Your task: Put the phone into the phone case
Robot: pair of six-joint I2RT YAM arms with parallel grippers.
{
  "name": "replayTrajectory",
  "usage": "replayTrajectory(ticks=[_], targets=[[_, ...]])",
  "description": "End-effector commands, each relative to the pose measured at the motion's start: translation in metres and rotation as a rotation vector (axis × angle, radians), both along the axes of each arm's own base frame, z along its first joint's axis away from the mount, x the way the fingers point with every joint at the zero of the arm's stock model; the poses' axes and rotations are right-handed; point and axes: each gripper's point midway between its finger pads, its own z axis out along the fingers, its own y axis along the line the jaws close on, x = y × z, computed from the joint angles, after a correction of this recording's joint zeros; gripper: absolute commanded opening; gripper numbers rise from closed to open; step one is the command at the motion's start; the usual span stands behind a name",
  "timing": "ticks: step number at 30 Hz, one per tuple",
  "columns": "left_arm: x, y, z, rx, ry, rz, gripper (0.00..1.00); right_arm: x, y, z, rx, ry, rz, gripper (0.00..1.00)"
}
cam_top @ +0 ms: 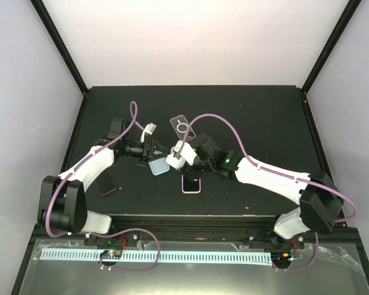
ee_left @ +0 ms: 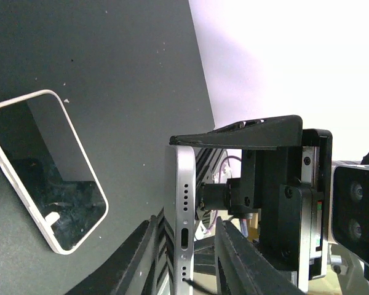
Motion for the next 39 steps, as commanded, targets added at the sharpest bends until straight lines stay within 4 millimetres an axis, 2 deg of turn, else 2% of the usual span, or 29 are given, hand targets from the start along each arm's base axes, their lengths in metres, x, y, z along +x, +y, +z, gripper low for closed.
replayTrajectory(ticks=[1, 3, 9, 13, 16, 22, 24, 27, 29, 31, 33, 36, 39], targets=[[-0.002, -0.005, 0.009, -0.025, -0.048, -0.035, 0.23, 0.011, 0.013, 0.031, 0.069, -0.086, -0.001, 0.65], [-0.004, -0.007, 0.008, -0.022, -0.044, -0.038, 0.2, 0.011, 0.013, 0.031, 0.072, -0.09, -0.003, 0.65], [-0.005, -0.007, 0.008, -0.011, -0.06, -0.033, 0.02, 0.014, 0.011, 0.029, 0.063, -0.102, -0.015, 0.65], [-0.002, -0.006, 0.012, -0.002, -0.089, -0.023, 0.02, 0.015, 0.007, 0.029, 0.063, -0.114, -0.036, 0.7], [0.0, -0.006, 0.012, 0.002, -0.096, -0.015, 0.02, 0.016, 0.004, 0.033, 0.075, -0.123, -0.052, 0.79], [0.003, -0.005, 0.013, 0.011, -0.103, -0.001, 0.02, 0.017, -0.007, 0.036, 0.078, -0.147, -0.092, 0.89], [0.006, -0.004, 0.014, 0.027, -0.123, 0.014, 0.02, 0.016, -0.011, 0.037, 0.089, -0.141, -0.108, 0.97], [0.013, -0.001, 0.017, 0.067, -0.191, 0.054, 0.02, 0.017, -0.018, 0.051, 0.15, -0.112, -0.15, 0.98], [0.018, 0.001, 0.019, 0.11, -0.255, 0.084, 0.02, 0.022, -0.025, 0.07, 0.231, -0.075, -0.211, 0.98], [0.018, 0.005, 0.032, 0.145, -0.356, 0.112, 0.02, 0.033, -0.039, 0.094, 0.332, -0.028, -0.318, 0.97], [0.02, 0.008, 0.042, 0.188, -0.447, 0.143, 0.02, 0.044, -0.053, 0.107, 0.423, 0.073, -0.435, 0.96], [0.021, 0.014, 0.057, 0.279, -0.601, 0.186, 0.02, 0.051, -0.066, 0.113, 0.538, 0.286, -0.592, 0.93], [0.014, 0.014, 0.074, 0.356, -0.776, 0.203, 0.02, 0.048, -0.068, 0.115, 0.618, 0.473, -0.668, 0.87]])
